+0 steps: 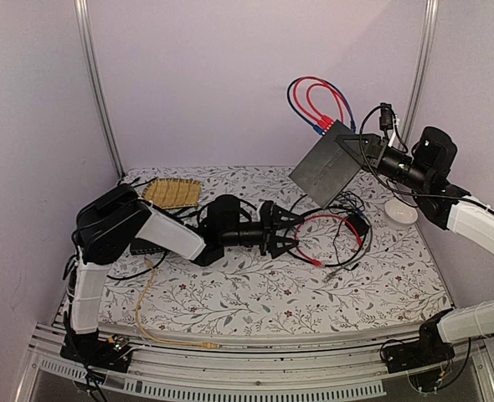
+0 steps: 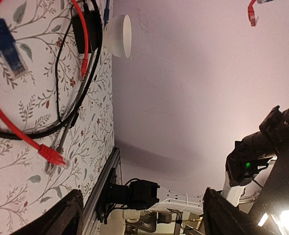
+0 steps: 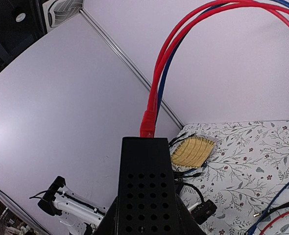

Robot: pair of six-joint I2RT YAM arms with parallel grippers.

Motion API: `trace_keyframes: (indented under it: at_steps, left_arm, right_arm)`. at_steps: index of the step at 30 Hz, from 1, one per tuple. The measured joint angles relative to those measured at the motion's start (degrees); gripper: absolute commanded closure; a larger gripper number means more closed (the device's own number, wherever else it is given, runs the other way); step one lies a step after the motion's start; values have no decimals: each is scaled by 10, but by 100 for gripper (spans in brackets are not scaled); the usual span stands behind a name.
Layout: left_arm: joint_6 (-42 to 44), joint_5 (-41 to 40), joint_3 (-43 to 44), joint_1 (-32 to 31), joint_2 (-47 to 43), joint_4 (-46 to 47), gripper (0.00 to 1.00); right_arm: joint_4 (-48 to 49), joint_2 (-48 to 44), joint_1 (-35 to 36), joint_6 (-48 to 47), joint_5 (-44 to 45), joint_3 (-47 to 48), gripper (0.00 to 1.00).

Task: Pull the plug from the switch port
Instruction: Pull the connector from the switch port.

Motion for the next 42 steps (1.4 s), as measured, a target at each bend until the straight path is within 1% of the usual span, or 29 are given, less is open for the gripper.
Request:
trace_keyframes:
  at_steps: [4,6,9,13,16,19,23,28,34,42]
  left_arm:
    - [12,-24,-102,-2,-64,33,18]
    - [27,-40,-139,-3,-91,53,18]
    - [68,-70,-167,-2,-130,67,21]
    - [145,-105,-170,7,-185,103,24]
    - [183,-117,-170,22,-204,143,27]
    - [205,-126,-179,45,-206,192,28]
    - [213,-122,-186,78,-198,249,30]
    - [214,-95,-157,98,-168,304,34]
    - [214,-61,-118,103,-136,328,38]
    - [210,-43,-115,103,-120,334,41]
  right_arm:
    - [1,9,0,2,-14,0,99]
    - [1,18,0,3,-22,0,99]
    - [5,33,0,12,-36,0,99]
    - [16,51,4,22,-56,0,99]
    - [31,65,10,33,-72,0,99]
    - [55,82,17,48,-89,0,99]
    - [97,110,29,75,-113,0,99]
    - [146,154,50,109,-132,0,99]
    - [187,191,66,142,-142,1,99]
    - [246,228,75,179,-148,16,99]
